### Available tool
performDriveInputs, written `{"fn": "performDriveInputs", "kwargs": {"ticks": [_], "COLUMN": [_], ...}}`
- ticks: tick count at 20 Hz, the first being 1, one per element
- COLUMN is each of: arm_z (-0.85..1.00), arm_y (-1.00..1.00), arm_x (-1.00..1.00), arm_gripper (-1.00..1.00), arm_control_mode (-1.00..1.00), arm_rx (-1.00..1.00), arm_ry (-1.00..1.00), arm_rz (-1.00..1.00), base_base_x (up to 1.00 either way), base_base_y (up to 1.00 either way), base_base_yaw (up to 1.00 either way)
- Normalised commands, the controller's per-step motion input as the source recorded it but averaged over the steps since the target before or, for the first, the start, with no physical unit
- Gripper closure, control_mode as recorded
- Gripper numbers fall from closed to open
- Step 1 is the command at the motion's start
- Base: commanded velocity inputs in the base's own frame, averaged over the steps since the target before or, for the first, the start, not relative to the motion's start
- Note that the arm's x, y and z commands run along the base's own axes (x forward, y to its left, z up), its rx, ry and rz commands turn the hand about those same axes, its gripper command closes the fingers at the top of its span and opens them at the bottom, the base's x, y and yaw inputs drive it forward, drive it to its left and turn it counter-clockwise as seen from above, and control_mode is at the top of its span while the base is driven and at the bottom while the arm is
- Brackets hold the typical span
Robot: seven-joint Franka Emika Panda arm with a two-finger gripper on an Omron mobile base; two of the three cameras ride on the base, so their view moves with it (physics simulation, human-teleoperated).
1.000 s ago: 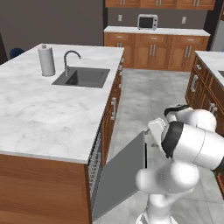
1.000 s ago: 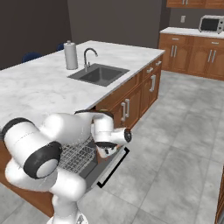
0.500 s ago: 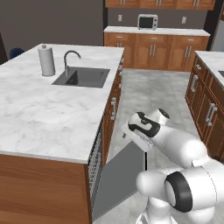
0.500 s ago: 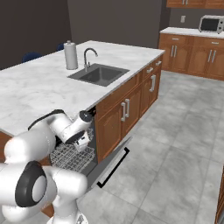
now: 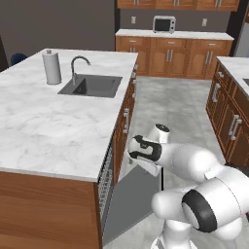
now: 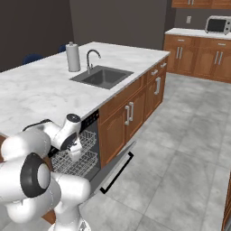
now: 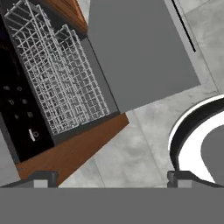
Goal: Open the dishwasher door and pull out the top rack.
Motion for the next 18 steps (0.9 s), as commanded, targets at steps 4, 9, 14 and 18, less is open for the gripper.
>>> {"fn": "performDriveInputs", "kwargs": {"ticks": [4, 9, 14, 18], "arm_z": [-0.37, -0.48, -0.34, -0.19], "arm_y": [-0.37, -0.26, 0.0, 0.0], "arm_x": [0.0, 0.0, 0.01, 0.1], "arm_gripper": [-1.0, -1.0, -1.0, -1.0], "arm_control_mode": [-1.0, -1.0, -1.0, -1.0], "arm_rx": [0.02, 0.1, 0.16, 0.19], "arm_ry": [0.18, 0.16, 0.03, 0.0], "arm_rz": [0.06, 0.12, 0.14, 0.07], "base_base_x": [0.0, 0.0, 0.0, 0.0], "base_base_y": [0.0, 0.0, 0.0, 0.0], "base_base_yaw": [0.0, 0.0, 0.0, 0.0]}}
